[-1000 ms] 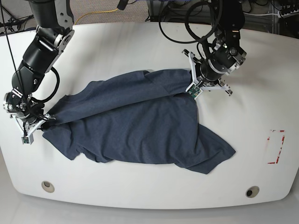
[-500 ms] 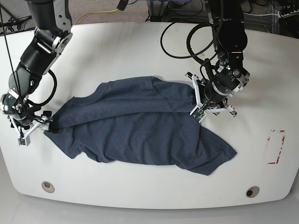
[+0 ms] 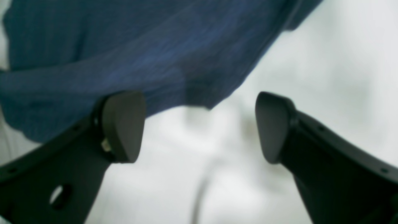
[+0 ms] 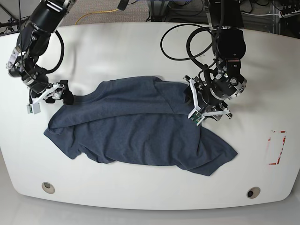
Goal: Fold the T-shirt properly
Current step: 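Open both grippers and release the shirt, then regrasp the shirt at two opposite corners with both grippers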
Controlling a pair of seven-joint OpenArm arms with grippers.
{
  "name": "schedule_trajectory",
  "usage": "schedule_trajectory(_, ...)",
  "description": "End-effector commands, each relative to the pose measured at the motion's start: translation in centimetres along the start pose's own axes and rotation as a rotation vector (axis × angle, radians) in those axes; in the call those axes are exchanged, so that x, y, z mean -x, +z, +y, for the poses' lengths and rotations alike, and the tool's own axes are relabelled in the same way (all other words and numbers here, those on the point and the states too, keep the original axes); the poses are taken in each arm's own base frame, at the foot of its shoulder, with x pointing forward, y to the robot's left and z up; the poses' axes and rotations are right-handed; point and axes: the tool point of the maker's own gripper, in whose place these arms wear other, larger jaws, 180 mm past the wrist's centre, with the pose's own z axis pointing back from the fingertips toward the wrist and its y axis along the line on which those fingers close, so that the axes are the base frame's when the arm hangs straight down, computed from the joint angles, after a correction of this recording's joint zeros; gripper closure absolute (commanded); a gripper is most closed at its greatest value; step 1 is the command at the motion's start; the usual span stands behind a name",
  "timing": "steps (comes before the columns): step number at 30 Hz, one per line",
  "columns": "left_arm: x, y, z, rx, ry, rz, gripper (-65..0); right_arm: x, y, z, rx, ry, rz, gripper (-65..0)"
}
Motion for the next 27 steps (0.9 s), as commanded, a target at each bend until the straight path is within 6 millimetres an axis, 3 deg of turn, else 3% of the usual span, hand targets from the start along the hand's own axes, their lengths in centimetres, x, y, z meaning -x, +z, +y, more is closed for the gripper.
schedule_trajectory(1, -2.0, 0.4, 0.7, -0.019, -0.002, -0.077, -36.4, -0.6, 0.2, 1.0, -0.041, -0.005, -0.046, -52.3)
schedule_trajectory(5, -2.8, 0.5, 1.1, -0.027, -0.005, -0.111, -36.4, 0.9, -1.0, 2.8, -0.084, -0.046, -0.033, -52.3)
schedule_trajectory(9, -2.6, 1.1, 2.7, -0.067, 0.030, -0.130, -36.4, 3.2, -2.0, 3.9, -0.091, -0.157, -0.009, -52.3)
schedule_trajectory(15, -3.1, 2.0, 5.9, -0.140, 0.068, -0.153, -36.4, 4.7, -3.3, 5.2, -0.084, -0.240, 0.014, -52.3)
schedule_trajectory(19, -2.1, 2.7, 8.0, -0.188, 0.102, -0.145, -36.4, 5.4, -3.6, 5.4, -0.073, -0.240, 0.031, -52.3)
schedule_trajectory(23, -2.4, 3.9, 11.0, -0.257, 0.106, -0.157, -36.4, 6.1, -4.8, 7.8, -0.124, -0.225, 0.066, -52.3)
schedule_trajectory(27, -1.4, 4.9, 13.0, -0.307, 0.142, -0.151, -36.4, 6.8, -5.4, 9.3, -0.156, -0.218, 0.087, -52.3)
